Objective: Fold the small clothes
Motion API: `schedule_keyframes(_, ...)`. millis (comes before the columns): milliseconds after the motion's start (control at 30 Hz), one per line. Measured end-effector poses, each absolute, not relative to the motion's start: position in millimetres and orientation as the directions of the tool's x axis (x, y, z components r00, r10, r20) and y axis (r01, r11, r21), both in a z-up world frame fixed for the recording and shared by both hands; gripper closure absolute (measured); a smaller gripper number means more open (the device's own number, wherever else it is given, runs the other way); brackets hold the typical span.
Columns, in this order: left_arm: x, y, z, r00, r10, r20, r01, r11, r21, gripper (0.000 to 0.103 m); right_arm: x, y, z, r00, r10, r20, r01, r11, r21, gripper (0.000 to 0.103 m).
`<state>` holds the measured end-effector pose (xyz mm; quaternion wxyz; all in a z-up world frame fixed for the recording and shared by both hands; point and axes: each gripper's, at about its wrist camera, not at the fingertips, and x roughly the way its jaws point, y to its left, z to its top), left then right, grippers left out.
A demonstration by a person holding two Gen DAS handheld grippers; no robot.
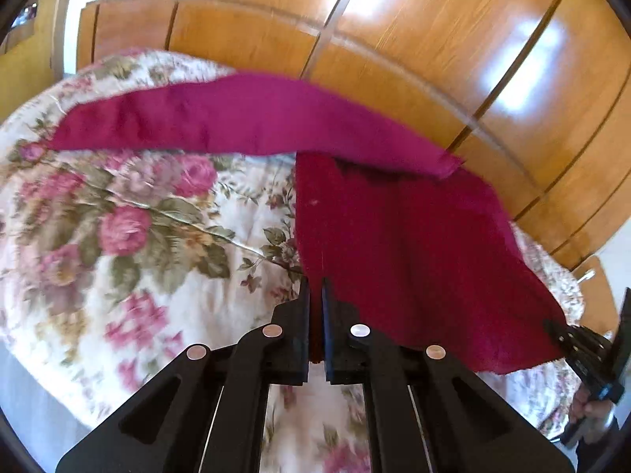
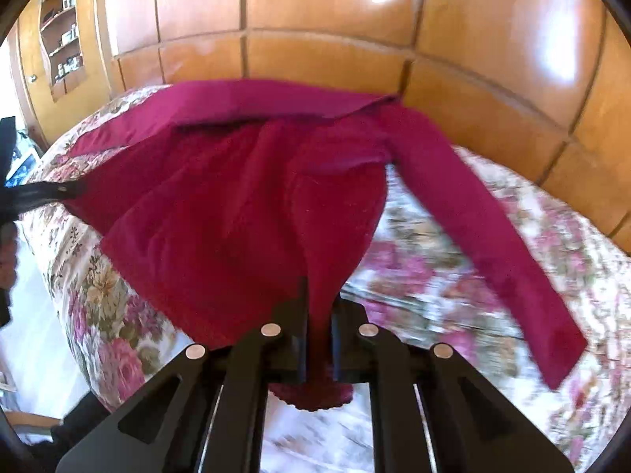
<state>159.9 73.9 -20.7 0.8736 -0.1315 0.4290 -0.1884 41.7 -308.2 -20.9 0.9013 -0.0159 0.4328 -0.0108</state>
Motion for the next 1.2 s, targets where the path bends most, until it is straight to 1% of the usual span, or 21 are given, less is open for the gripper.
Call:
schedule_keyframes(67, 134, 89, -6, 0.566, -0.465, -0.681, 0.229, 0.882, -0.412, 0.099, 26, -318, -16, 0.620, -0.047, -0.783, 0.016, 0.999, -0.047, 0.096)
schedule_keyframes(133, 115, 101, -4, 0.553, -0.477, -0.683, 0.228, 0.875, -0.427, 0.099, 6, -328, -18, 0.596, -0.063, -0.800, 0.028, 0.998, -0.058, 0.096)
schedule_keyframes(200, 96, 107, -13, 0.533, -0.468, -0.705, 0.215, 0.880, -0.422, 0.099, -12, -334, -26, 0.565, -0.064, -0.822, 0.034, 0.998, -0.055, 0.096)
schedule_keyframes(300, 70, 103, -41, 0.466, -0.437, -0.769, 0.182, 0.898, -0.400, 0.099, -28, -334, -46, 0.504, -0.036, -0.863, 0.028, 0.999, -0.025, 0.096)
schedule_keyframes(333, 72, 102, -47, 0.452, -0.429, -0.782, 0.178, 0.902, -0.392, 0.099, -31, -333, -50, 0.488, -0.033, -0.872, 0.015, 0.999, -0.029, 0.096)
schedule_keyframes(433, 72, 103, -56, 0.470, -0.355, -0.808, 0.133, 0.934, -0.333, 0.099, -32, -329, -56, 0.475, -0.060, -0.878, 0.003, 0.998, -0.067, 0.092)
schedule_keyframes(467, 79, 108, -55, 0.487, -0.327, -0.810, 0.106, 0.943, -0.316, 0.096, -30, -330, -52, 0.481, -0.072, -0.874, 0.015, 0.997, -0.073, 0.082)
schedule_keyframes(500, 86, 115, -52, 0.513, -0.296, -0.806, 0.068, 0.950, -0.305, 0.083, -28, -332, -48, 0.492, -0.084, -0.866, 0.030, 0.996, -0.079, 0.056)
schedule_keyframes(533, 92, 121, -48, 0.541, -0.263, -0.799, 0.039, 0.957, -0.288, 0.068, -27, -334, -44, 0.509, -0.094, -0.855, 0.043, 0.996, -0.084, 0.046)
schedule_keyframes(567, 99, 128, -44, 0.572, -0.214, -0.792, 0.012, 0.968, -0.252, 0.062, -25, -335, -35, 0.538, -0.111, -0.836, 0.059, 0.994, -0.094, 0.041)
schedule_keyframes(600, 106, 133, -41, 0.600, -0.152, -0.785, -0.016, 0.979, -0.202, 0.055, -22, -336, -32, 0.550, -0.118, -0.827, 0.065, 0.993, -0.098, 0.041)
schedule_keyframes(633, 118, 141, -40, 0.624, -0.068, -0.778, -0.064, 0.988, -0.138, 0.053, -17, -337, -27, 0.560, -0.122, -0.819, 0.070, 0.992, -0.100, 0.041)
schedule_keyframes(667, 128, 150, -41, 0.626, -0.026, -0.779, -0.103, 0.988, -0.115, 0.053, -13, -335, -26, 0.569, -0.124, -0.813, 0.073, 0.992, -0.100, 0.040)
schedule_keyframes(767, 166, 184, -47, 0.619, 0.041, -0.785, -0.213, 0.970, -0.117, 0.053, 7, -321, -24, 0.584, -0.096, -0.806, 0.052, 0.995, -0.081, 0.036)
schedule_keyframes(833, 194, 196, -50, 0.621, 0.151, -0.769, -0.258, 0.966, -0.020, 0.053, 22, -306, -29, 0.578, -0.071, -0.813, 0.024, 0.997, -0.071, 0.034)
schedule_keyframes(900, 206, 198, -49, 0.643, 0.204, -0.738, -0.241, 0.969, 0.058, 0.053, 36, -291, -35, 0.569, -0.049, -0.821, -0.009, 0.998, -0.065, 0.033)
schedule_keyframes(933, 221, 192, -51, 0.657, 0.253, -0.710, -0.211, 0.966, 0.149, 0.053, 44, -287, -38, 0.564, -0.034, -0.825, -0.022, 0.998, -0.056, 0.033)
schedule_keyframes(1000, 244, 178, -57, 0.675, 0.291, -0.678, -0.143, 0.953, 0.266, 0.053, 60, -273, -43, 0.556, -0.002, -0.831, -0.047, 0.998, -0.034, 0.033)
schedule_keyframes(1100, 271, 168, -62, 0.705, 0.284, -0.650, -0.063, 0.938, 0.342, 0.053, 89, -256, -48, 0.548, 0.064, -0.834, -0.067, 0.997, 0.033, 0.033)
schedule_keyframes(1200, 306, 157, -77, 0.700, 0.264, -0.664, 0.021, 0.921, 0.388, 0.053, 121, -247, -51, 0.543, 0.129, -0.830, -0.067, 0.992, 0.110, 0.034)
